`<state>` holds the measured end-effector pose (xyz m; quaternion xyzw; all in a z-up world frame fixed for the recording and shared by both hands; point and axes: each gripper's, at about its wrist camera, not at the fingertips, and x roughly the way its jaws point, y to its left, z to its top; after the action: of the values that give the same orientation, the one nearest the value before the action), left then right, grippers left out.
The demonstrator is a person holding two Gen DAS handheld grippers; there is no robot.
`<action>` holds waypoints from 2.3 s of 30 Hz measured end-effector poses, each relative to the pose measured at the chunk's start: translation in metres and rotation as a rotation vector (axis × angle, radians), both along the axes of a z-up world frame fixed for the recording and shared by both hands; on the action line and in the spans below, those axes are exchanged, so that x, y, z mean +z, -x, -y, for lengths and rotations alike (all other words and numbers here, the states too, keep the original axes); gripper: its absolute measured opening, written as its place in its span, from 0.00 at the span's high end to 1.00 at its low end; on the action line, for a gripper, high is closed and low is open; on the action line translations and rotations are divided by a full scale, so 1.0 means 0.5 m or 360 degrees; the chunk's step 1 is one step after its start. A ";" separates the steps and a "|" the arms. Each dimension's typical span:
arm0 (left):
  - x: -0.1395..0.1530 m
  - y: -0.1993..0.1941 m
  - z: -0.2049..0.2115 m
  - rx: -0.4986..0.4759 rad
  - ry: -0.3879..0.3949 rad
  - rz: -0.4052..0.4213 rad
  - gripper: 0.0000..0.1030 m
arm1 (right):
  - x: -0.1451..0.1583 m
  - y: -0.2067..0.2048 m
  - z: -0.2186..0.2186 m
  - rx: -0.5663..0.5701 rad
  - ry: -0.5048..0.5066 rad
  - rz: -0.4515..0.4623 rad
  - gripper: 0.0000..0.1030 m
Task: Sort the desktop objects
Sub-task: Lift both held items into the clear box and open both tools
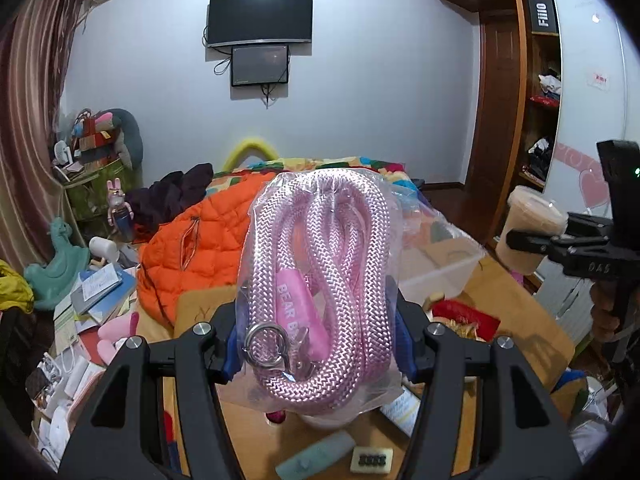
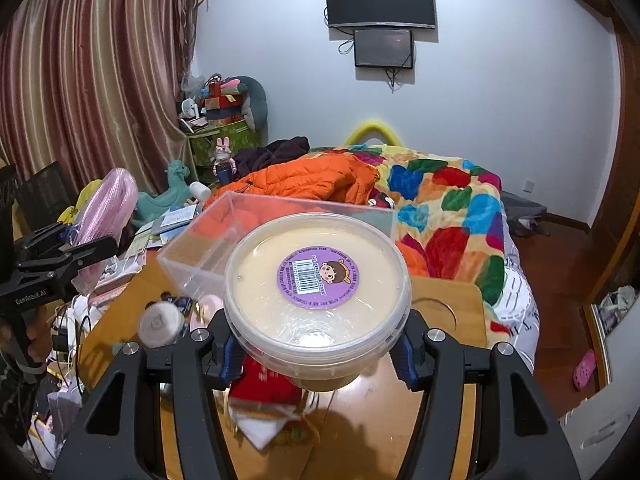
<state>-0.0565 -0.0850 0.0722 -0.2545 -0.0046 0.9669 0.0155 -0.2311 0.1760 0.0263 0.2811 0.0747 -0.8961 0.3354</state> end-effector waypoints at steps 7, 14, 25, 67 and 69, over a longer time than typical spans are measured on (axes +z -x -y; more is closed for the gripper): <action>0.023 0.067 0.010 -0.0046 -0.0033 -0.0019 0.43 | -0.001 0.051 0.037 0.0011 0.0004 0.0015 0.47; -0.006 0.142 -0.007 -0.0108 -0.0060 0.0072 0.43 | -0.028 0.100 0.071 0.0018 -0.0031 0.0069 0.47; -0.061 0.236 -0.019 -0.0142 -0.0125 0.0212 0.43 | -0.056 0.144 0.129 0.0077 -0.0178 0.0065 0.47; -0.085 0.271 -0.050 -0.0143 -0.0051 0.0321 0.25 | -0.112 0.181 0.193 0.0130 -0.0396 0.0206 0.44; -0.074 0.265 -0.054 -0.0150 -0.0039 0.0297 0.25 | -0.099 0.167 0.195 0.0123 -0.0407 0.0138 0.43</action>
<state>-0.1889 -0.0578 0.0352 -0.3432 -0.0059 0.9371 0.0636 -0.3147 0.0785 -0.0233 0.3569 0.1846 -0.8527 0.3339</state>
